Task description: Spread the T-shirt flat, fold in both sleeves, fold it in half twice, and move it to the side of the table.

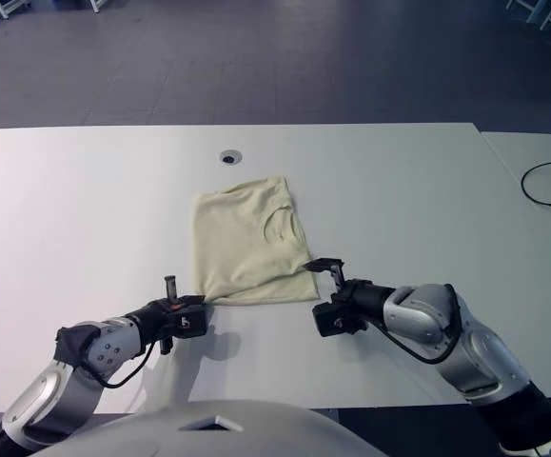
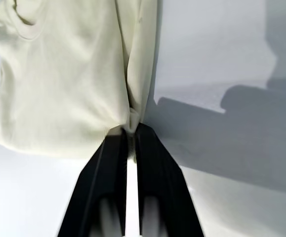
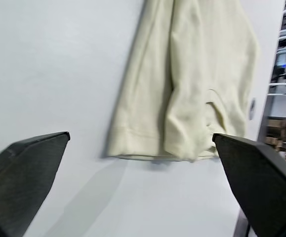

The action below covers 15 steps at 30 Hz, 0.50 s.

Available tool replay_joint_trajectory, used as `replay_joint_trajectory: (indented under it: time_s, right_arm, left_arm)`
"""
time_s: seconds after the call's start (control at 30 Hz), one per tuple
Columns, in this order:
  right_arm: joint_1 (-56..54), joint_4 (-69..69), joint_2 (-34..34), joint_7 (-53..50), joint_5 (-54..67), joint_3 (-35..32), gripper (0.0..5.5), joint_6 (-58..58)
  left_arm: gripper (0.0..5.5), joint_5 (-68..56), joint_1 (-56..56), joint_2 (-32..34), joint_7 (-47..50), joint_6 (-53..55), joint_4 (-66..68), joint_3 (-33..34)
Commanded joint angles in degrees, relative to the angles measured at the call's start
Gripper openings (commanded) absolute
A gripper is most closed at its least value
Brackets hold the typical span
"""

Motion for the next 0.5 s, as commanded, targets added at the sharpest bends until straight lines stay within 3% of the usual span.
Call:
replay_joint_trajectory:
  time_s: [0.03, 0.27, 0.5]
  right_arm:
    - [-1.9, 5.0, 2.6, -1.3, -4.0, 3.4, 5.40, -0.6]
    - [-4.4, 8.4, 6.3, -4.0, -6.4, 5.9, 5.40, -0.4]
    - [-6.2, 11.6, 5.3, -5.0, -6.7, 6.1, 4.13, -2.0]
  left_arm:
    - [0.06, -1.2, 1.2, 2.4, -5.4, 1.0, 0.1, -0.7]
    - [0.06, -2.7, 0.9, 3.5, -8.2, 0.7, -1.2, 0.4]
    - [0.06, -4.2, 2.0, 6.7, -10.7, -1.1, -1.6, 1.2]
